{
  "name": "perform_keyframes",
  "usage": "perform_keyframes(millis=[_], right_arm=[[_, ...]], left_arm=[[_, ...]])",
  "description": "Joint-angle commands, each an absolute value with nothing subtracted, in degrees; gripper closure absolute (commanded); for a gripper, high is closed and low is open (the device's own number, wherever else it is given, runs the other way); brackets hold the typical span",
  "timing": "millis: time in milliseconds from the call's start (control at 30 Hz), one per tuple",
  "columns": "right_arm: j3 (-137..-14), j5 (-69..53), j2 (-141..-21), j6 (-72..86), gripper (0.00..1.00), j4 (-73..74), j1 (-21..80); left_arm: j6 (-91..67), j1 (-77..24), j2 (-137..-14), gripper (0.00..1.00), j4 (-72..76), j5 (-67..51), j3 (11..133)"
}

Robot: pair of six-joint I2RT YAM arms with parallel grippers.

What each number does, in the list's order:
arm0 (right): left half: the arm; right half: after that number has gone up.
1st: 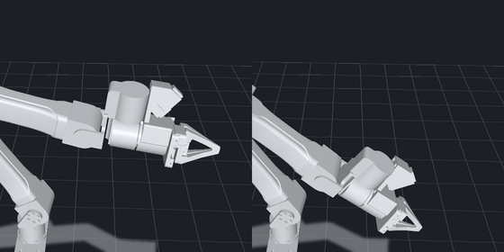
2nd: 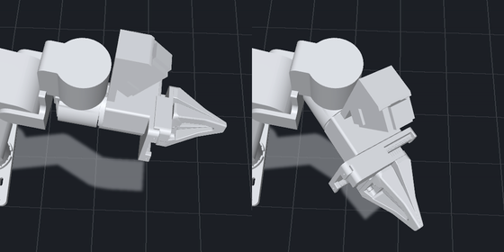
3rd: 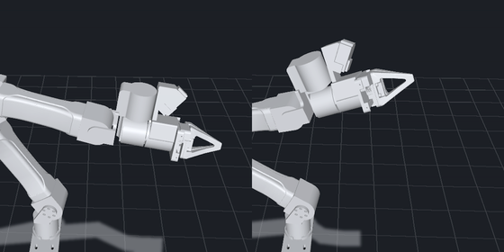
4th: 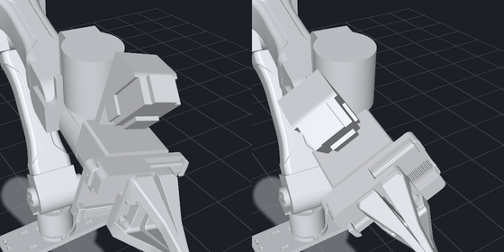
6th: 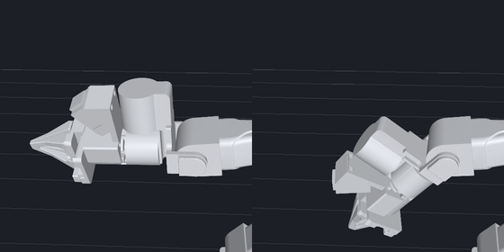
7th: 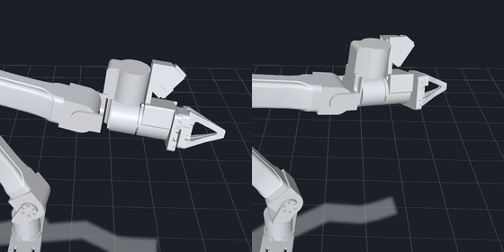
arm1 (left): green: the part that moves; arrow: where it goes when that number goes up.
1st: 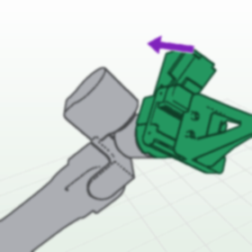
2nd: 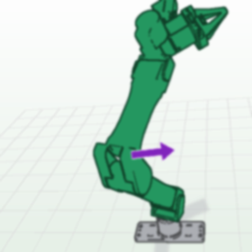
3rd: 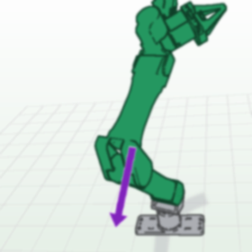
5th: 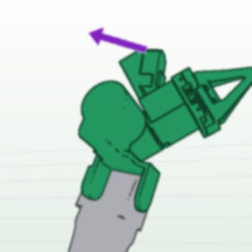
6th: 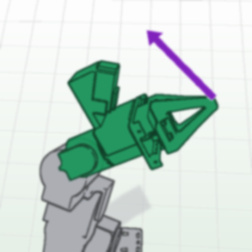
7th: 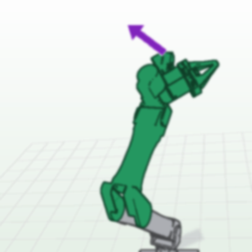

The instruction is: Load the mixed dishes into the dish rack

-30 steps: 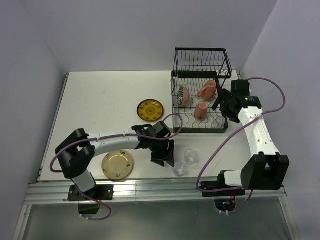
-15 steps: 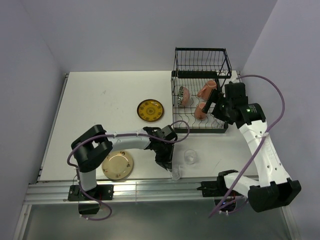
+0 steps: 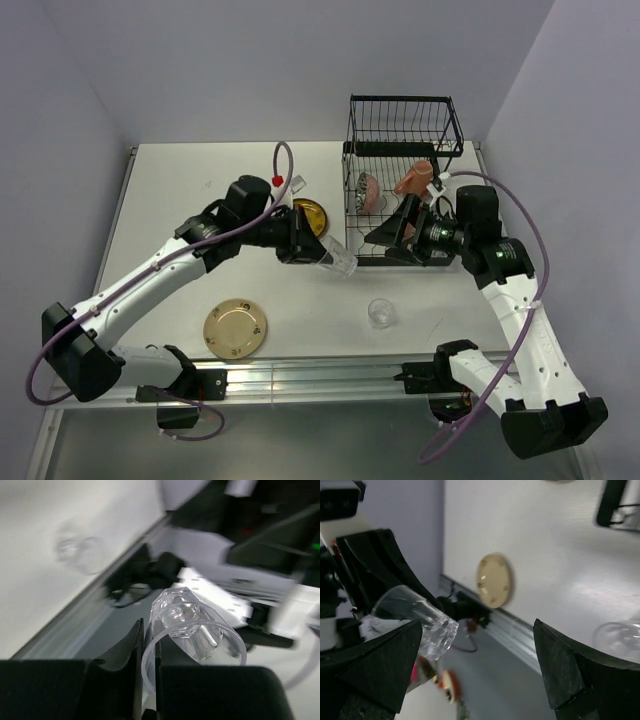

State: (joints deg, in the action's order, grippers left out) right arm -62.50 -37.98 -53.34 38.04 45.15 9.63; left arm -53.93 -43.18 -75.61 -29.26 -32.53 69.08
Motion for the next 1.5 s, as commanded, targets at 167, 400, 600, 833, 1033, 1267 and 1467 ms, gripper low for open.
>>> perform_keyframes(millis=[167,400,600,833,1033,1267,1467], right_arm=[[-55.39,-58.35,-50.54,57.79,0.00,16.75,9.93],[-47.73,-61.87,-48.43,76.37,0.00,-6.40,10.72],[-45.79,-60.39,-44.74,78.67,0.00,-9.85,11.60],[-43.96,-57.49,-40.00,75.14,0.00,-8.43,12.21],[-42.54,-53.27,-33.05,73.48,0.01,-5.89,16.52],[-45.98,-41.31,-28.04,58.27,0.02,15.39,19.69],[-41.39,-42.45,-25.14,63.63,0.02,7.65,20.65]], left_arm=[[-81.98,-41.92,-74.18,1.00,10.61,-49.30,63.38],[-87.82,-41.05,-75.32,1.00,18.99,-49.92,62.13],[-87.81,-40.52,-76.20,1.00,22.32,-47.64,59.77],[-78.58,-40.43,-70.58,1.00,9.68,-39.39,54.85],[-78.31,-40.87,-67.15,1.00,16.76,-37.18,48.53],[-77.87,-43.33,-59.86,1.00,19.34,-34.02,48.08],[-78.05,-44.47,-57.57,1.00,19.16,-34.45,49.83]])
